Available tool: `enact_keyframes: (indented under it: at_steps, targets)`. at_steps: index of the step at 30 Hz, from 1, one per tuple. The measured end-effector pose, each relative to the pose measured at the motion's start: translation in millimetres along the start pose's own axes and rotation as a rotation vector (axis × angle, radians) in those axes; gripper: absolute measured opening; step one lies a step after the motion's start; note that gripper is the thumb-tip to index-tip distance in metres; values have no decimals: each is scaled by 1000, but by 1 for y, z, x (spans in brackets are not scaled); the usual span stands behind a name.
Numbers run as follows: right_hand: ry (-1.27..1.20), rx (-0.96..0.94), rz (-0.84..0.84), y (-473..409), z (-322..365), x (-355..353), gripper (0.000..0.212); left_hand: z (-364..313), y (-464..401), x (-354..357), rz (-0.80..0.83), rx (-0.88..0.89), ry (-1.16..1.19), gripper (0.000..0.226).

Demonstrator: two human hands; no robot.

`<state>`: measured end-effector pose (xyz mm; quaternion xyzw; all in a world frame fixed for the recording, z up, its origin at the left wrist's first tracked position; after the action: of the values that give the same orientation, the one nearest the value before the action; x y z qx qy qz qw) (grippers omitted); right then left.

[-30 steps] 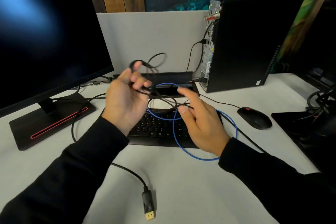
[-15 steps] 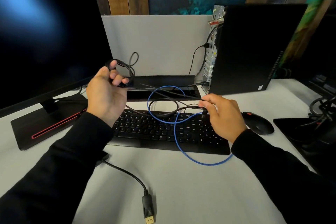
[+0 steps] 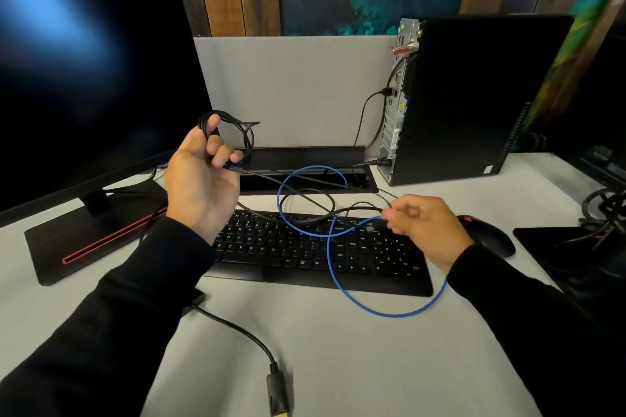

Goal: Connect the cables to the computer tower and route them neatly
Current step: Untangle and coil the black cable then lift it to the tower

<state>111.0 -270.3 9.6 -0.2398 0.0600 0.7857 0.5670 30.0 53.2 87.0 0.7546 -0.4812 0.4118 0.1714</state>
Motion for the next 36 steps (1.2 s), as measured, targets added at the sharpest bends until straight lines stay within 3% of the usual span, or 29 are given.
enact_keyframes:
  at_steps: [3, 4, 7, 8, 11, 17, 19, 23, 26, 30, 34, 36]
  targets:
    - [-343, -61, -107, -3, 16, -7, 13, 22, 9, 1, 23, -63, -55, 31]
    - [-300, -117, -157, -3, 24, -11, 18, 29, 13, 2, 37, -80, -84, 31]
    - [232, -365, -362, 8, 51, -22, 14, 39, 19, 3, 74, -96, -185, 32]
    - [275, -433, -390, 11, 55, -23, 13, 39, 20, 5, 87, -95, -215, 32]
    - [213, -473, -291, 9, 57, -15, 15, 39, 22, 9, 123, -88, -269, 33]
    - [624, -541, -57, 4, 45, 6, 10, 51, 33, 24, 226, -166, -257, 34]
    - [625, -604, -69, 7, 50, 8, 9, 59, 36, 25, 232, -192, -273, 35]
    - [373, -607, -243, 12, 65, -8, 9, 68, 40, 25, 230, -224, -284, 35]
    - [362, -643, -326, 11, 77, -24, 5, 64, 38, 24, 197, -229, -255, 35]
    - [-33, -439, -99, 7, 76, -26, 12, 50, 24, 12, 143, -227, -141, 33]
    - [-87, -191, 233, 10, 56, -14, 36, 38, 10, -7, 40, -253, -10, 32]
    - [93, -76, 313, 5, 29, -22, 45, 31, 4, -14, -10, -261, 59, 32]
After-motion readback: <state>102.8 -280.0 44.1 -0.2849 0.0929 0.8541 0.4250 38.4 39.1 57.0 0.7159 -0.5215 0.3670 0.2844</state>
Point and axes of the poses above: each hand's wrist, its own y-axis away from the middle knuckle, its own x-axis out of the palm, z = x × y, the point moved 8 cm from there along -y, towards the middle knuckle, and after that the axes turned 3 degrees about -x, right-handed, at the moved point
